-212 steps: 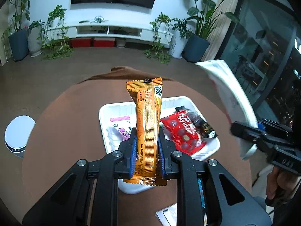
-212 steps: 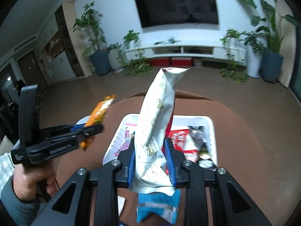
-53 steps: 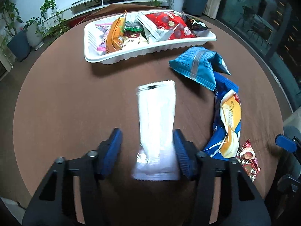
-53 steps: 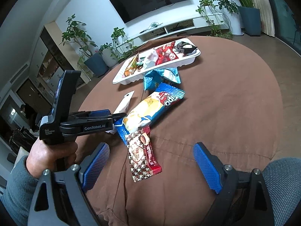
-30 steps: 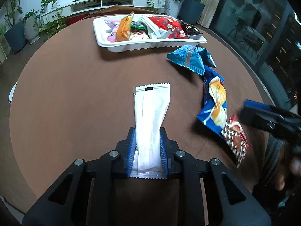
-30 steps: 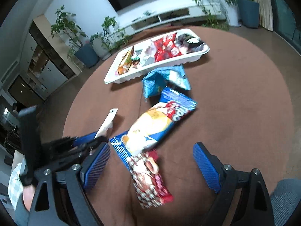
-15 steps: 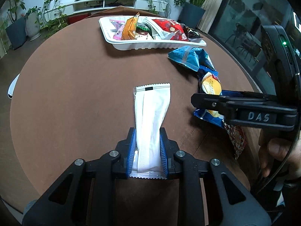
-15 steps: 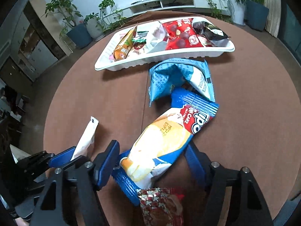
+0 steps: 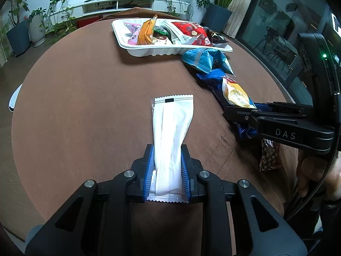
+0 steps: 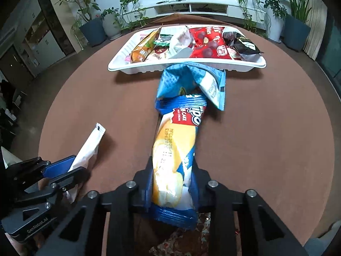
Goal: Organize snacks
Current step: 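Carry the white sachet and cake packet over the tray and open both grippers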
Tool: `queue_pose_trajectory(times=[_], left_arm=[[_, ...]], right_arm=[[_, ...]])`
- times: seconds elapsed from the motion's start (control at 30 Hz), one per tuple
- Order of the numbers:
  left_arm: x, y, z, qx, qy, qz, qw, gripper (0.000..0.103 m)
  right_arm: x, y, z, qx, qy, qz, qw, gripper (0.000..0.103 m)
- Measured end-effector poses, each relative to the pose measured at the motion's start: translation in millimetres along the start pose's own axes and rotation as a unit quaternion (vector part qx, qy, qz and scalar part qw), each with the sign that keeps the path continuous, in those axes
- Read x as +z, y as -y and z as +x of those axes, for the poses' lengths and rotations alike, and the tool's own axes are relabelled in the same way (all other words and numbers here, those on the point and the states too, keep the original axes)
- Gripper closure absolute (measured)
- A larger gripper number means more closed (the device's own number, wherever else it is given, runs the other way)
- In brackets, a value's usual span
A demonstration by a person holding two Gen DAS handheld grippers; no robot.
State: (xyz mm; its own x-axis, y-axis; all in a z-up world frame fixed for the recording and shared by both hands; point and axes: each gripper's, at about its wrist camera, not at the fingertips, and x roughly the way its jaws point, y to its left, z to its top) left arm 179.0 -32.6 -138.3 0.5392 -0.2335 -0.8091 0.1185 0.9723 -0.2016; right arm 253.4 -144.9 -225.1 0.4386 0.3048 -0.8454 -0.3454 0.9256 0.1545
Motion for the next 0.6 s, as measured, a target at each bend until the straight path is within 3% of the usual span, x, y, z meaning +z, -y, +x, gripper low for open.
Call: queue_pose_trajectory(times=[0.27, 0.6], left_arm=[[0.2, -2.1, -0.8, -0.008, 0.002, -0.008, 0.9999, 0.081], [1.5, 1.0, -7.9, -0.035, 0.007, -0.017, 0.9992, 0.081]], right_arm=[[-4.6, 9.4, -18.3, 0.053, 0.014, 0.043, 0.998, 0.073], [-17.2, 2.5, -38.6, 0.117, 0.011, 0.054, 0.992, 0.073]])
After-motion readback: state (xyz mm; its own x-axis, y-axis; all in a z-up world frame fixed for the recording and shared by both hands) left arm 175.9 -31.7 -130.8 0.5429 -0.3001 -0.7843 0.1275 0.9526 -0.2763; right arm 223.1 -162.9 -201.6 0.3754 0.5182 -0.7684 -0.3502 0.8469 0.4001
